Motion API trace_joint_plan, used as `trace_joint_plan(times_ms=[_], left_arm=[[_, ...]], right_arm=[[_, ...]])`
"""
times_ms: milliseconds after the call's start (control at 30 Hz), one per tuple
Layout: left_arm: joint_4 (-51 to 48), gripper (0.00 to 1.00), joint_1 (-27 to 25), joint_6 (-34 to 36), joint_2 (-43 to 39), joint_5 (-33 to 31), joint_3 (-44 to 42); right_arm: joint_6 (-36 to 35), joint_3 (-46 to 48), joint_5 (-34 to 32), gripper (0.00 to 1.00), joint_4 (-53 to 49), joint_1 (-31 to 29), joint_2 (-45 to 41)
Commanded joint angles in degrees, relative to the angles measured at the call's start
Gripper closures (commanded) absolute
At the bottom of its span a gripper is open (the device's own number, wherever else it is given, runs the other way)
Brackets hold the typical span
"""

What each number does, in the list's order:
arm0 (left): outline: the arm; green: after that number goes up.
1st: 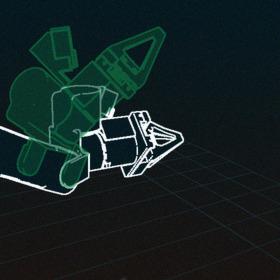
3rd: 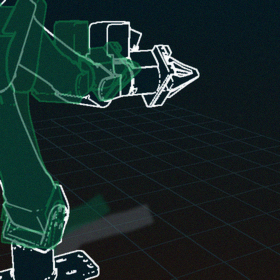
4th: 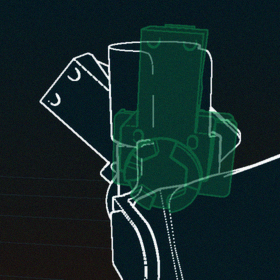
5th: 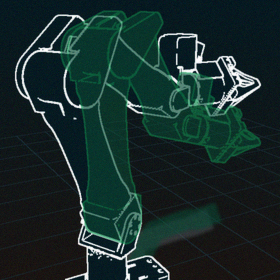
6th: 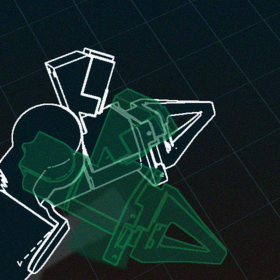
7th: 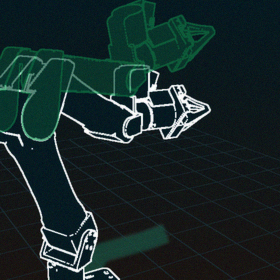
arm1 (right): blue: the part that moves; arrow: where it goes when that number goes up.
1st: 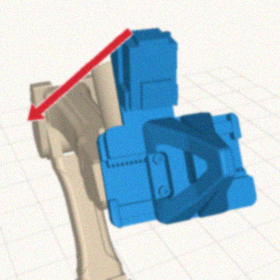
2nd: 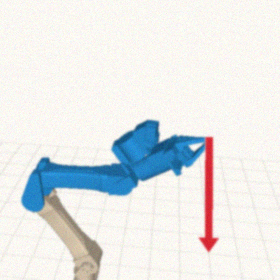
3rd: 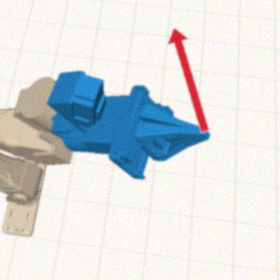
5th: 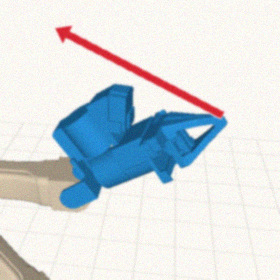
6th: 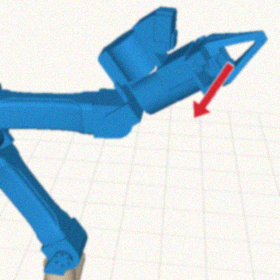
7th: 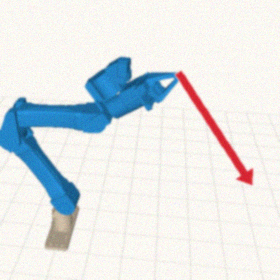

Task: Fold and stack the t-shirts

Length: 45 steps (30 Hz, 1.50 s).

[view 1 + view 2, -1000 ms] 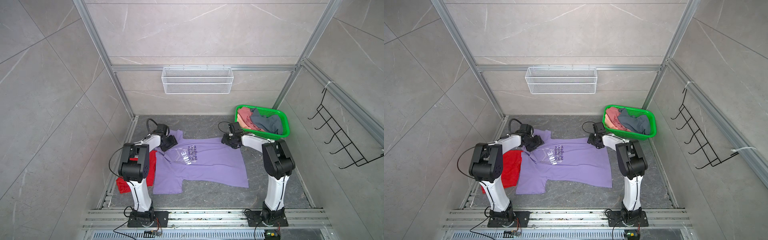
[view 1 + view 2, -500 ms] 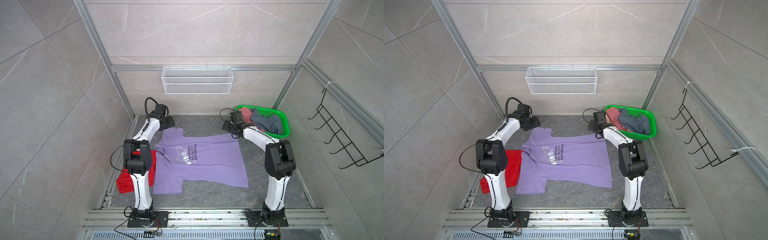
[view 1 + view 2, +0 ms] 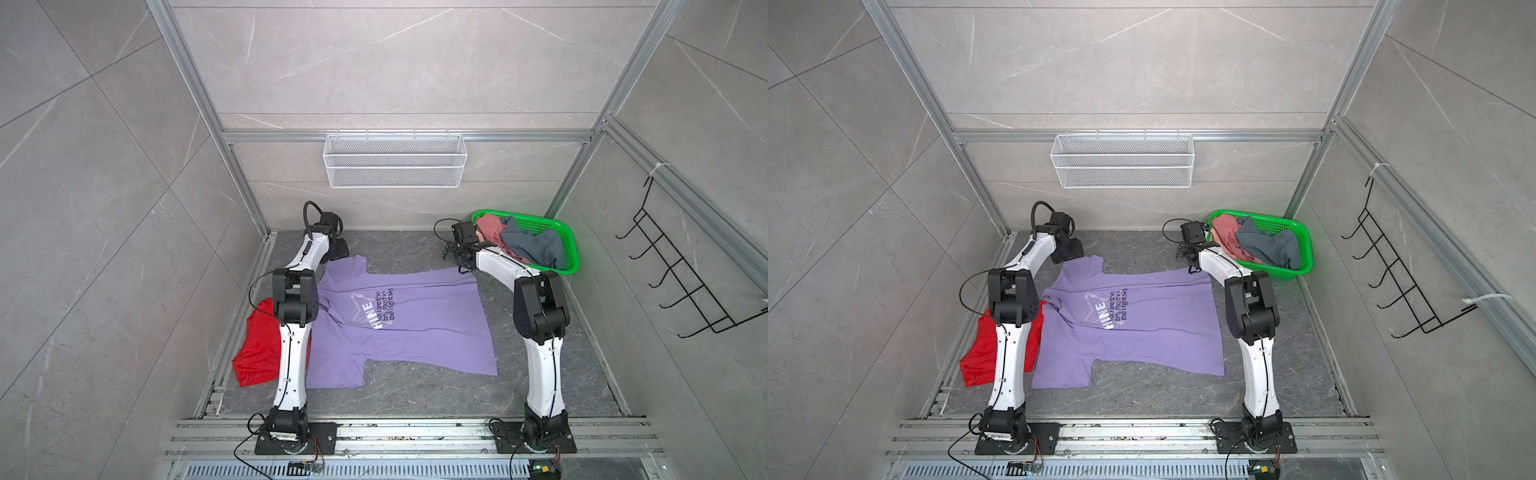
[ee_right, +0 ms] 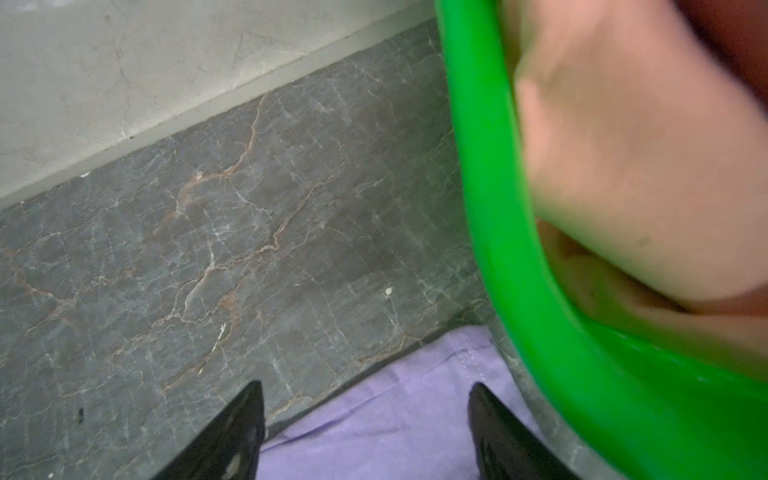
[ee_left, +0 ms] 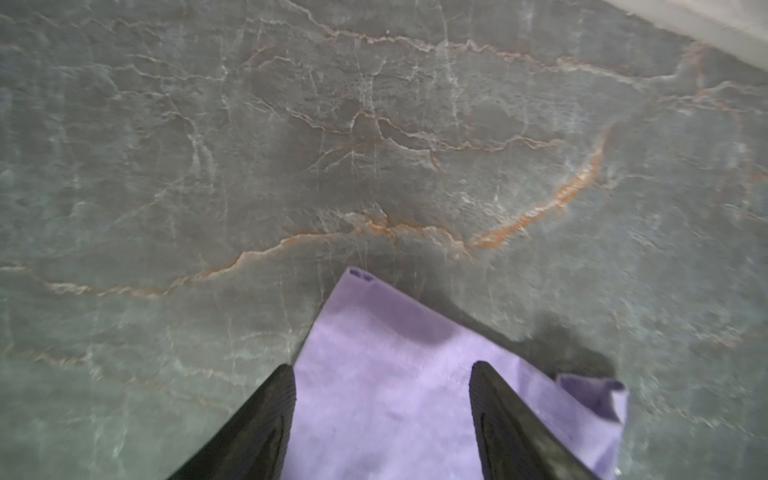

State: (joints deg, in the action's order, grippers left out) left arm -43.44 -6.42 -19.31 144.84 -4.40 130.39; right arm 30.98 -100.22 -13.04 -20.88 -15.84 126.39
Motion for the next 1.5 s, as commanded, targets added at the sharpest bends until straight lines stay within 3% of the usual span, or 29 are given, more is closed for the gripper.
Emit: trace_joint_plan(times_ms=[0, 167, 300, 533, 733, 933, 1033, 1233, 1367, 1467], left_arm=[[-1.0, 0.31, 0.9, 0.2, 1.3, -0.7, 2.7], [-1.8, 0.40, 0.9, -0.6, 4.9, -0.7, 6.5], [-3.7, 0.60, 0.8, -1.4, 7.0, 0.5, 9.5], [-1.9, 0.99, 0.8, -2.2, 4.8, 1.3, 5.7], [1.0, 1.00, 0.8, -2.2, 0.8, 1.7, 1.1], [2.0, 1.00, 0.9, -2.0, -1.7, 3.3, -0.8], [4.1, 1.00, 0.8, -2.4, -3.7, 5.0, -3.5], [6.2, 1.00, 0.9, -2.5, -6.9, 6.1, -6.8], [6.8, 1.00, 0.9, -2.3, -8.2, 6.6, -7.8], [6.8, 1.00, 0.9, -1.9, -8.4, 6.6, -8.1]], right_arm=[[-0.9, -2.1, -3.4, 0.22, -2.4, 0.5, 1.8], [1.0, -3.4, -3.5, 0.21, -4.4, 2.5, 3.5], [2.1, -4.8, -2.7, 0.21, -6.7, 3.5, 4.9], [2.4, -5.3, -4.4, 0.22, -8.7, 3.5, 5.7], [2.6, -9.3, -3.0, 0.25, -11.3, 3.5, 9.1], [5.0, -7.2, 0.8, 0.27, -10.4, 3.6, 9.6], [5.1, -7.2, 1.7, 0.33, -10.9, 3.5, 10.5], [5.3, -9.4, 1.1, 0.55, -15.3, 3.4, 12.9], [5.2, -9.7, 1.4, 0.82, -15.9, 3.3, 13.3], [4.0, -8.9, 1.3, 0.94, -13.8, 3.3, 11.8]])
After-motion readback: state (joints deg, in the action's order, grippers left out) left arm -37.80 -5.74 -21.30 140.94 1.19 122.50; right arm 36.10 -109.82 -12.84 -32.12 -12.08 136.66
